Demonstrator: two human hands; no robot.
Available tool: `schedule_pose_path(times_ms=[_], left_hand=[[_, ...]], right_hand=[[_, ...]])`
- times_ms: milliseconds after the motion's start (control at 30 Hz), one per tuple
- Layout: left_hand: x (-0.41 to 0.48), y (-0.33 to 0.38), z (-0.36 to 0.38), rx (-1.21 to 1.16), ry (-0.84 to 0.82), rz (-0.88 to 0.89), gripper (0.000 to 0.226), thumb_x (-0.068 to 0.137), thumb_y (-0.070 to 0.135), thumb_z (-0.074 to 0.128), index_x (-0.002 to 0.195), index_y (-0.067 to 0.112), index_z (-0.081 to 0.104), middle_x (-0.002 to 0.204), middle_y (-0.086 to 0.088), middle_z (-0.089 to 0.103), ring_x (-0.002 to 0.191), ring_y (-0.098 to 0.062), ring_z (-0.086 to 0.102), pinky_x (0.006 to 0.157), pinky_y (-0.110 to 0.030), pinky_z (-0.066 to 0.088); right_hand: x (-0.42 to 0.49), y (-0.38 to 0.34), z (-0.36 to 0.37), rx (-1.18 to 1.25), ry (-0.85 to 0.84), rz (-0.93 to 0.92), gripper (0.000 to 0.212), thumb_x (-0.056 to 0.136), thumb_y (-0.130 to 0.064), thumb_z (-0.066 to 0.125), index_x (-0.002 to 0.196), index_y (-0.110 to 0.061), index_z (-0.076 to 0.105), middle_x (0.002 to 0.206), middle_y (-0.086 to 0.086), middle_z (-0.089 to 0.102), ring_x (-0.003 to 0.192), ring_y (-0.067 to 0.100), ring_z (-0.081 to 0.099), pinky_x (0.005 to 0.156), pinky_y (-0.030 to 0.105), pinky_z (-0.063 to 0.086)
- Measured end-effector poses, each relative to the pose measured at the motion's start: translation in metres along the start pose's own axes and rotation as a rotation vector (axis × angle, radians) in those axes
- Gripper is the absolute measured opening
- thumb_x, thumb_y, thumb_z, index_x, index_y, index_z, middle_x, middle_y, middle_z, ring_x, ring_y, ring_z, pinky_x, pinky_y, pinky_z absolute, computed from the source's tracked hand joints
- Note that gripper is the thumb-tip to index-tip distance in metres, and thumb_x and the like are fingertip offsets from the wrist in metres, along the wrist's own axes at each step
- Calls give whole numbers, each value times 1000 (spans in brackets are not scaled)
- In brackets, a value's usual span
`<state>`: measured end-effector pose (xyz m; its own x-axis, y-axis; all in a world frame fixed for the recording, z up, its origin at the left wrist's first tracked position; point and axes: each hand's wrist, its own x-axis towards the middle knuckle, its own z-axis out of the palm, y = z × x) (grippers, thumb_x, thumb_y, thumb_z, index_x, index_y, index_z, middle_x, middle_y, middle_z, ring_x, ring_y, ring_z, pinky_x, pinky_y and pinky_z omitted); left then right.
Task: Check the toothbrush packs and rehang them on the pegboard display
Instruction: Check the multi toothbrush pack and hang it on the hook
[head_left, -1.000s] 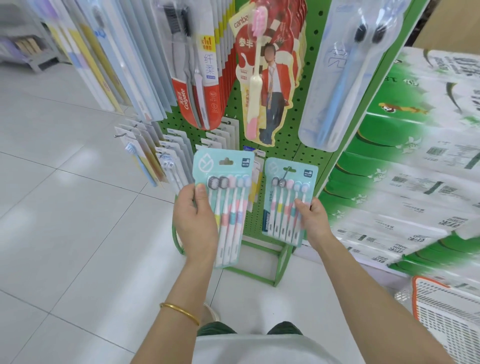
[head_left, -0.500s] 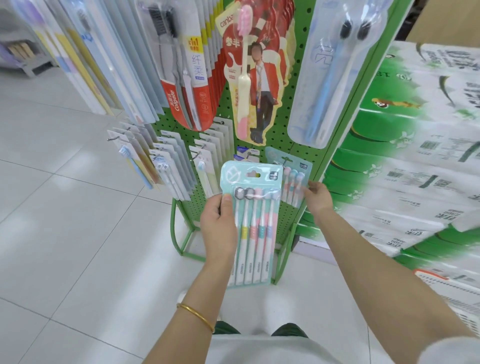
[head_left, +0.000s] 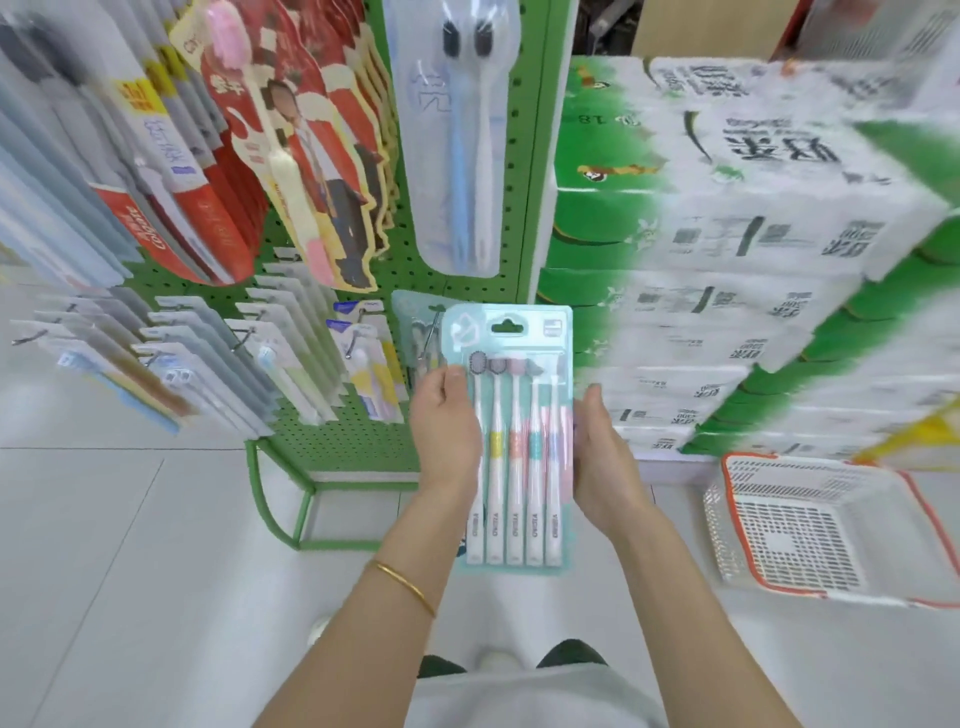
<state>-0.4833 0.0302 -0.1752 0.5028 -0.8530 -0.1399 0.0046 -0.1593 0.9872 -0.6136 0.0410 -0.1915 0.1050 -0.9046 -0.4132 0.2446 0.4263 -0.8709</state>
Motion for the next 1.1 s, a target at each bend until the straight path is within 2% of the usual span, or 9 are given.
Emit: schedule_pose_path(times_ms=[100,267,533,667,767,900,967,1033,1100], left_hand=[[0,0,19,176,17,114,30,102,37,32,92,12,45,76,4,46,69,-14,44,69,-30,36],[-4,-15,32,642,-17,450,73,92,56,26,144,5,29,132,-18,51,115,-35,53,85,-44,50],[-17,-36,26,936,-102,634,72,93,54,35,147,8,23,143,-24,42,114,-37,58,76,-40,54],[-24,-51,17,1092,-172,766,61,99,51,24,148,14,28,150,-24,32,129,-37,46,93,-45,49],[-35,-57,10,1184,-256,936,58,96,48,30,145,18,36,152,-20,31,139,-35,34,102,-53,41],[-39,-61,4,1229,-368,1116,77,85,65,37,145,17,37,153,-14,31,142,-32,28,109,-56,33],[-36,-61,2,1266,-416,1130,97,69,69,62,145,16,33,153,-14,31,142,-32,29,109,-54,33],[-32,-61,0,1306,-446,1093,113,54,59,81,145,14,30,153,-15,31,142,-32,29,109,-51,34],[-34,-59,-1,1257,-423,1113,92,66,30,79,143,14,31,151,-15,35,140,-31,33,108,-49,37]], right_hand=[[-7,4,-1,-46,49,-133,24,99,-30,45,98,-17,65,87,-5,72,80,10,68,71,26,51],[-6,8,4,92,161,-189,15,97,-20,51,94,-14,65,95,10,68,88,24,64,86,42,49],[8,-4,1,187,198,-209,22,98,-18,50,104,1,60,100,16,70,88,24,67,83,38,54],[20,-11,-2,326,307,-186,16,99,-16,47,91,-9,59,79,4,71,68,15,69,61,26,55],[28,-17,-11,414,390,-177,15,100,-18,46,94,-10,57,86,7,70,73,18,69,65,31,55],[32,-22,-20,467,454,-150,16,101,-19,43,94,-11,56,90,6,66,75,17,66,69,34,54],[32,-22,-22,470,444,-127,16,101,-20,43,98,-11,56,93,7,66,79,19,65,76,37,55],[32,-21,-22,469,417,-98,18,101,-22,43,105,-11,56,98,7,67,84,21,66,81,40,54],[32,-20,-22,460,392,-81,23,102,-23,41,112,-10,56,100,7,68,86,20,67,78,38,55]])
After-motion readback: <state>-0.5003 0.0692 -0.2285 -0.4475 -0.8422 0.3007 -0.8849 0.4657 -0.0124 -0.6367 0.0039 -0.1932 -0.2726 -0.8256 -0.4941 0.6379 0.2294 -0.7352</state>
